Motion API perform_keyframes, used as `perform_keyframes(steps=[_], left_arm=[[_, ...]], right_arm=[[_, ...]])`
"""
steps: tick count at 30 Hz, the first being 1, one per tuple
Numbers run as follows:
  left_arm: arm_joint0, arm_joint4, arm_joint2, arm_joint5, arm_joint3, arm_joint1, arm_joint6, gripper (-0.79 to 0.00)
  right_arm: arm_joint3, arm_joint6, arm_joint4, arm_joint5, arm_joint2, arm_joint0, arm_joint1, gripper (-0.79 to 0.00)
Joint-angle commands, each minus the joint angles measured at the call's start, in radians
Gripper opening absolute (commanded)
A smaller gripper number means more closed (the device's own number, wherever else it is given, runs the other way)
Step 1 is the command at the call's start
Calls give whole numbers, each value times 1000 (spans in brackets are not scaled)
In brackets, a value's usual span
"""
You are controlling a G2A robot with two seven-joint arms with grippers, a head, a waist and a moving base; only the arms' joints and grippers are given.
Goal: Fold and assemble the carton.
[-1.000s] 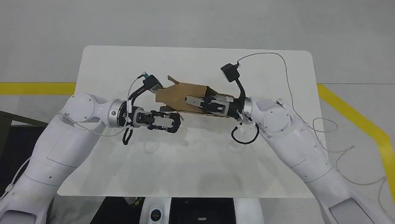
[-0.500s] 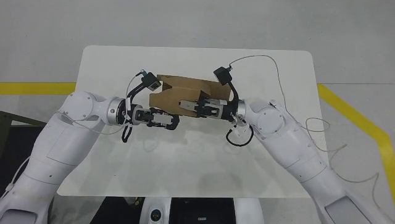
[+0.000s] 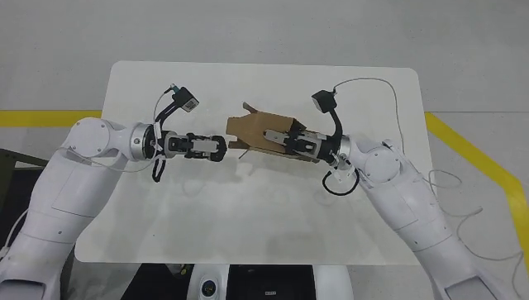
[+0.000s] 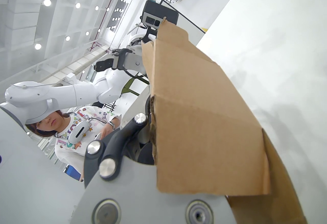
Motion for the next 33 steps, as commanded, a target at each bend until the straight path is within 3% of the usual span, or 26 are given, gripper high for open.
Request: perform_keyframes(steps=[1,13,33], left_arm=[[3,24,-14,-9,12,3,14,0],[28,307,-6,-38,43,8,131,0],[19,368,57,-12,27,-8,152,0]], right_arm=[[-12,17,11,6,16,-19,6,-785],[-47,109,117,-17,30,-72,17,-785],[-19,127,164,-45,-25,-37,-2,-785]])
